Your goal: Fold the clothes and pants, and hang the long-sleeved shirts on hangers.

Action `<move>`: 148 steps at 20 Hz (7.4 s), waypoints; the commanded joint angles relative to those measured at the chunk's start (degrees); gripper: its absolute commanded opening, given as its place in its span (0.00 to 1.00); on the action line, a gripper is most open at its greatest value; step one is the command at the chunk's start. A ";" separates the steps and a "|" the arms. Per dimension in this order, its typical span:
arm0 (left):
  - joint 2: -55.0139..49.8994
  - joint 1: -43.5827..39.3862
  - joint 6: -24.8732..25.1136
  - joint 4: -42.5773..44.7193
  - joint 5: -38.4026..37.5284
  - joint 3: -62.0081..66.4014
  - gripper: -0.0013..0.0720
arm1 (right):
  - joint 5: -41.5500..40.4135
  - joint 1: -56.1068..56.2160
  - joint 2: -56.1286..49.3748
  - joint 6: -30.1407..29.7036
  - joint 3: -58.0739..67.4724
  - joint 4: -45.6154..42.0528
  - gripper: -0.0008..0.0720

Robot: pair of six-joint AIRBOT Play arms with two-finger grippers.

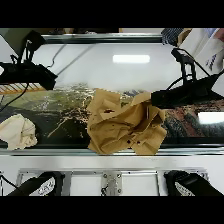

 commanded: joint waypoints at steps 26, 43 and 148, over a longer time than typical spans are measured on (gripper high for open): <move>-5.70 7.67 40.48 -24.50 -31.15 -17.22 0.03 | 0.83 -11.58 1.68 1.44 1.88 -0.17 0.04; -10.43 -2.01 32.76 -24.59 -12.00 -17.33 0.03 | 6.95 -11.52 3.34 -1.40 1.90 -0.02 0.04; -10.43 1.11 39.43 -22.03 -21.24 -17.33 0.03 | -22.86 19.61 -15.85 -13.38 12.20 6.73 0.71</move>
